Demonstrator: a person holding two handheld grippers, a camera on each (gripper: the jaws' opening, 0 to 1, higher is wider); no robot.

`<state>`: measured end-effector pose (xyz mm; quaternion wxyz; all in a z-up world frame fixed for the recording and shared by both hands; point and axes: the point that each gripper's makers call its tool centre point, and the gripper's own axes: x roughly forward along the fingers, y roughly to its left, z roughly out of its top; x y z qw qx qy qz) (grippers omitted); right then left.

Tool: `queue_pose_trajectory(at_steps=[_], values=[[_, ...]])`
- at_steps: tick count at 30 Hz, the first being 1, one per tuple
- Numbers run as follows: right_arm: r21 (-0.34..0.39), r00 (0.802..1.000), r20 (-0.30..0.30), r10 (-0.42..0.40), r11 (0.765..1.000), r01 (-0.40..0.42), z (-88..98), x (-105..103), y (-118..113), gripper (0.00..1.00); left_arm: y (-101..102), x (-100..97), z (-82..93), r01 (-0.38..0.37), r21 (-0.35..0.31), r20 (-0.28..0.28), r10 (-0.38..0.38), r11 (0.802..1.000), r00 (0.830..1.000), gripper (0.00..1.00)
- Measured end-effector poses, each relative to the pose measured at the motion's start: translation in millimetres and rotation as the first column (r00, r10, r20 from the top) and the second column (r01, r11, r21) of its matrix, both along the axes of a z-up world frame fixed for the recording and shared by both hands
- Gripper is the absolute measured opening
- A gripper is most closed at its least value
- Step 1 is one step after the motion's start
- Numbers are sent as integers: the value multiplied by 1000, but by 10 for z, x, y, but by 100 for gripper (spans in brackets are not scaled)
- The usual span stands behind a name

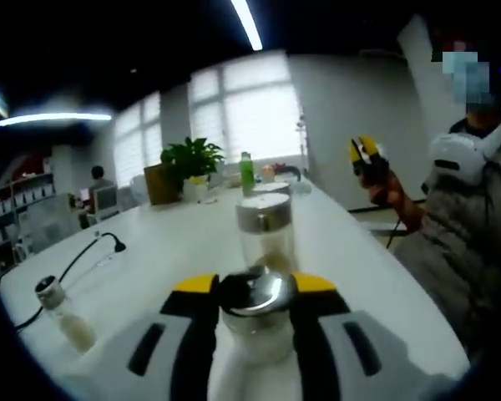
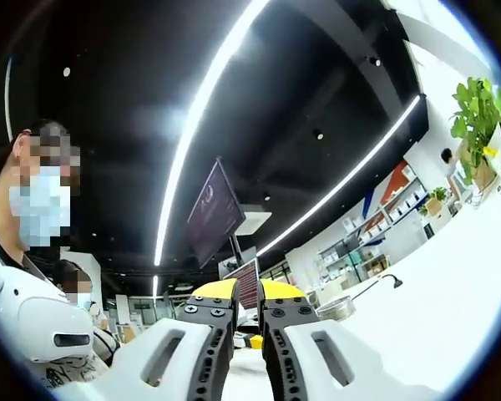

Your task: Rotate the seasoning bottle until the label or dispensing opening points toward the visible target arrow and the bottle remains upright within the marked orientation range

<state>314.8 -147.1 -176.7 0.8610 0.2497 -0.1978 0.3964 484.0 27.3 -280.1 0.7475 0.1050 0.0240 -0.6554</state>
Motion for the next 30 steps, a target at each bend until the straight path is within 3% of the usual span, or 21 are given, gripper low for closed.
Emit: queue_pose_trajectory(at_steps=[1,2,3,4,6,8,9,12,14,16,18,19,22,25,27,30], values=[[-3,1000,2,-2,1000,2,3,-1,-2,7,-4,17,-18,-19,5,-24,19,1000,1000,35],[-4,1000,5,-7,1000,7,13,-4,-12,7,26,69,-76,-56,55,9,55,997,998,36],[-2,1000,12,-10,1000,10,29,-9,-27,7,26,59,-52,-58,70,104,51,996,993,41],[11,1000,24,-9,1000,9,55,-19,-45,7,33,23,-59,-70,87,134,58,994,989,45],[25,1000,26,-1,1000,0,60,-19,-53,8,16,-113,52,-51,20,60,49,999,997,48],[33,1000,21,5,999,-5,38,-3,-40,8,37,-129,130,-88,-15,7,88,996,996,53],[36,1000,16,11,999,-12,25,3,-23,8,54,-147,217,-88,-47,10,88,995,996,52],[26,1000,10,22,999,-23,0,3,35,8,109,-83,303,-147,-62,39,150,987,988,50],[21,1000,9,27,999,-27,-2,-4,45,8,186,105,270,-270,-27,43,271,963,962,52],[16,1000,12,25,1000,-25,5,-15,38,8,262,297,240,-424,6,50,423,906,905,59],[20,1000,18,16,1000,-17,19,-22,5,8,182,213,335,-403,-40,95,405,914,909,57],[24,1000,19,14,1000,-14,25,-20,-15,8,151,162,385,-406,-75,62,410,911,910,57],[22,1000,19,6,1000,-7,33,-16,-38,8,146,131,393,-442,-92,-1,443,892,896,56],[24,1000,25,5,1000,-5,50,-31,-46,8,174,149,325,-496,-69,-31,495,865,868,52],[27,1000,25,6,1000,-6,48,-35,-44,8,233,184,192,-559,-20,-127,553,829,824,48],[31,1000,16,15,999,-15,18,-22,-20,8,234,214,179,-572,-64,-159,558,818,815,48]])
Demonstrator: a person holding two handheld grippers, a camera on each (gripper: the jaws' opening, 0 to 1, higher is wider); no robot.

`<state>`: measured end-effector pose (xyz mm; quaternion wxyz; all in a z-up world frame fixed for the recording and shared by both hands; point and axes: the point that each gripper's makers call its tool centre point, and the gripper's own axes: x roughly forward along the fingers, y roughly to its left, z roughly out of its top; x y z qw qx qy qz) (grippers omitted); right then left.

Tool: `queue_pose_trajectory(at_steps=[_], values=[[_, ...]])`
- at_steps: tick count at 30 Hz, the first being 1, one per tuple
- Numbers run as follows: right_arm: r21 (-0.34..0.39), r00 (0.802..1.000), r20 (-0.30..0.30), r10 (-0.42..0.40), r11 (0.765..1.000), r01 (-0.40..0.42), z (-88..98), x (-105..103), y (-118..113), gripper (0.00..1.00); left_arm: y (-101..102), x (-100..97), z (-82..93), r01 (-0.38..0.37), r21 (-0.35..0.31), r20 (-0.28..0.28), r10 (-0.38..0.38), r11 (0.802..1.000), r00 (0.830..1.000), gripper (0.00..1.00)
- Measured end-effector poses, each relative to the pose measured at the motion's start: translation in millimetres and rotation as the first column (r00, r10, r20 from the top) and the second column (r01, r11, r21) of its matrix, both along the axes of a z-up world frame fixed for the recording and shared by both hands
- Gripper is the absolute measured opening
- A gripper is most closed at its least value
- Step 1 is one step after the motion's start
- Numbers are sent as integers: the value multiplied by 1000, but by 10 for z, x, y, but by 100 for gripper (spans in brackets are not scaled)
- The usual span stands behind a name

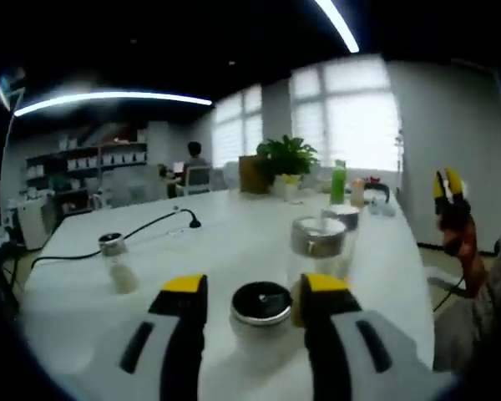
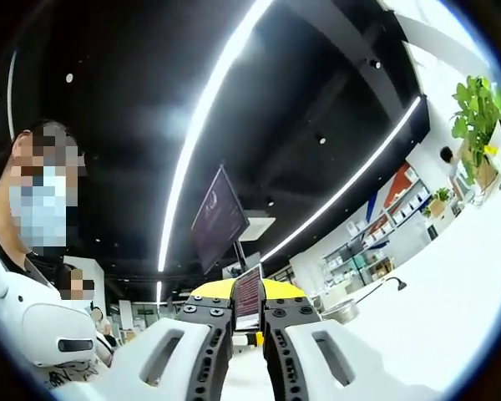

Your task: Rotate the seasoning bottle until the label or dispensing opening points toward the visible target arrow and the bottle remains upright within the marked orientation range

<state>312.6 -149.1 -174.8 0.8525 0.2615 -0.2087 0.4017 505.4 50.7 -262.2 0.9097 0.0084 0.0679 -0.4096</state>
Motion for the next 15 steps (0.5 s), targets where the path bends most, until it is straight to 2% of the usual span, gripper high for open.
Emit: queue_pose_trajectory(at_steps=[3,6,8,11,15], values=[[-6,1000,-4,-1,1000,1,-8,-1,6,8,0,19,-10,-8,-18,2,8,1000,1000,47],[-3,1000,-4,-4,1000,4,-10,-2,-8,8,-45,-1,-53,18,-27,-15,-18,999,1000,40],[1,1000,-8,-4,1000,4,-20,3,-20,8,-60,1,-105,18,-5,-15,-18,1000,1000,40],[2,1000,-10,-4,1000,4,-28,1,-26,8,-84,-19,-105,37,-22,-23,-37,999,999,36],[-5,1000,-9,-14,1000,14,-32,-6,-27,7,-112,-17,-100,59,-6,-9,-59,998,998,34]])
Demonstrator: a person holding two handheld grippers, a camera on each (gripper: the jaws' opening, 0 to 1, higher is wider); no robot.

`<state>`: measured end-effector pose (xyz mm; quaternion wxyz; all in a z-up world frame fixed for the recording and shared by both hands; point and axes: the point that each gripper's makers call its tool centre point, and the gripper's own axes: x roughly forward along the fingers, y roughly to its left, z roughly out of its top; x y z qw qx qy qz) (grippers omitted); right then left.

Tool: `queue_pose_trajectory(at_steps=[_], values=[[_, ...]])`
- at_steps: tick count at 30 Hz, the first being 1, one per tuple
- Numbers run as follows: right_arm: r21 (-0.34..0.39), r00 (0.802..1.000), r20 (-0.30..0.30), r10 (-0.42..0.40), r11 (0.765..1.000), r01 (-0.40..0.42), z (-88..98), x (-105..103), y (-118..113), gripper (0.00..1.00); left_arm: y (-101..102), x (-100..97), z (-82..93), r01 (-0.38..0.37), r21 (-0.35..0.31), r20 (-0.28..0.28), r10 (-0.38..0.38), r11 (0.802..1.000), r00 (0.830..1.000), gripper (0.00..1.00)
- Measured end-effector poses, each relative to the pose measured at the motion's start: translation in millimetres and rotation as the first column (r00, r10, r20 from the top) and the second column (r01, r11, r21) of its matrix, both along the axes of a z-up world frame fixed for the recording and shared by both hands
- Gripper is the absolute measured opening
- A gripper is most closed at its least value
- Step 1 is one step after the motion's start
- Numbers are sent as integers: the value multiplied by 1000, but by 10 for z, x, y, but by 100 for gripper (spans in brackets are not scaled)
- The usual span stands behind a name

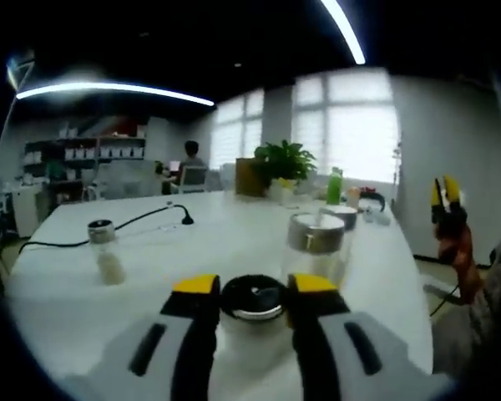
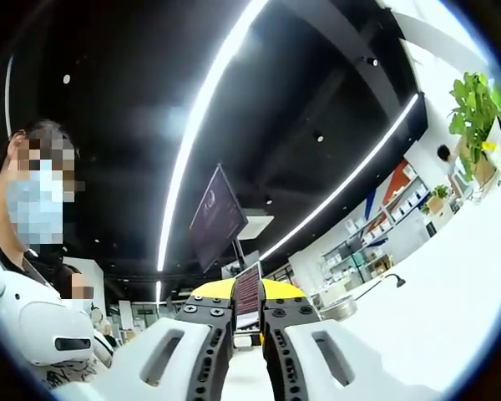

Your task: Rotate the seasoning bottle until the label or dispensing opening points toward the visible target arrow and the bottle remains upright within the marked orientation range

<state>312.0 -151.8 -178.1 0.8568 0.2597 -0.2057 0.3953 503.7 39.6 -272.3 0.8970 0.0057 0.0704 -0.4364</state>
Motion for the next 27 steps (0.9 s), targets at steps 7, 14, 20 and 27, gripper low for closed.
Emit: queue_pose_trajectory(at_steps=[7,14,20,27], values=[[11,1000,-1,-5,1000,5,13,-3,-30,7,-18,1,1,39,6,-14,-39,999,999,34],[7,1000,0,14,1000,-14,14,-27,24,6,-25,1,2,108,11,-2,-108,994,994,34],[8,1000,3,20,1000,-20,26,-46,36,6,-27,-42,3,171,2,7,-171,985,985,34],[7,1000,6,23,1000,-23,34,-63,39,5,-49,-62,-9,236,21,10,-236,972,972,34]])
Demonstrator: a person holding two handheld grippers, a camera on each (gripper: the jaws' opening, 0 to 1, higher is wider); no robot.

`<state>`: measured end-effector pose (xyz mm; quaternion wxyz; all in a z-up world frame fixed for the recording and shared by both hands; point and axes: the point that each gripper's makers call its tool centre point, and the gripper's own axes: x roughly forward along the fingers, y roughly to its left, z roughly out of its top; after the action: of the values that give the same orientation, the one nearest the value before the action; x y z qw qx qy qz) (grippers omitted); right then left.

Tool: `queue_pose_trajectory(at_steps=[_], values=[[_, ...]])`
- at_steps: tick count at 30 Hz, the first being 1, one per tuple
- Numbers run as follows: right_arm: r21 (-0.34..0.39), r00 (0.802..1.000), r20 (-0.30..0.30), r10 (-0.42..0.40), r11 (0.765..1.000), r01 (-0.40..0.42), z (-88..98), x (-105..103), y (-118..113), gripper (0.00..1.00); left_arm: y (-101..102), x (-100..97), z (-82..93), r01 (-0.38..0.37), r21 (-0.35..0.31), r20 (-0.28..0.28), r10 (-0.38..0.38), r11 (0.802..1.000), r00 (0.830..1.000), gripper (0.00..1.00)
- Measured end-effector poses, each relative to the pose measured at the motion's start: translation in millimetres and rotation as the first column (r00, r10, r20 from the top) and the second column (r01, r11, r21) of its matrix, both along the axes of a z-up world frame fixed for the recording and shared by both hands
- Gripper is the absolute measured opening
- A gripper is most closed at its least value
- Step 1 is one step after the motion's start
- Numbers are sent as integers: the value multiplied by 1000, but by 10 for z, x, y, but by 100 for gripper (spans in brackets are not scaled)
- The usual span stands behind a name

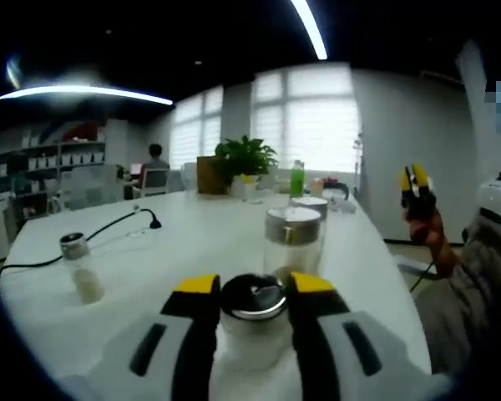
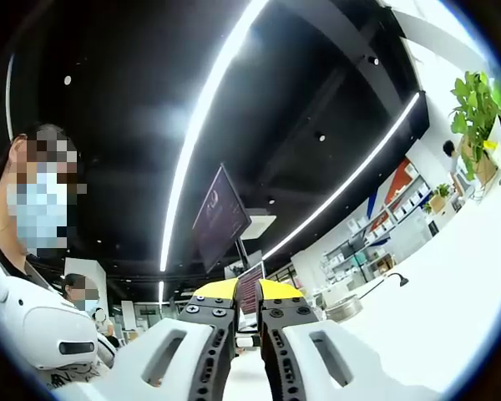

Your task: Rotate the seasoning bottle until the label or dispensing opening points toward the visible target arrow and the bottle remains upright within the marked orientation range

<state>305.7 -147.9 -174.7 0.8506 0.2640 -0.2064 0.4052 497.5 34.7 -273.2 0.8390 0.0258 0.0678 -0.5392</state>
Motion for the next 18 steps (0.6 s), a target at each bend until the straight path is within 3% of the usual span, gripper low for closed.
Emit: queue_pose_trajectory(at_steps=[8,18], values=[[-4,1000,-2,1,1000,-1,-10,-27,19,5,-36,-62,-10,111,2,17,-111,994,994,34],[0,1000,-9,-28,1000,28,-27,-86,-33,5,-43,-83,-11,190,-14,23,-189,982,982,34]])
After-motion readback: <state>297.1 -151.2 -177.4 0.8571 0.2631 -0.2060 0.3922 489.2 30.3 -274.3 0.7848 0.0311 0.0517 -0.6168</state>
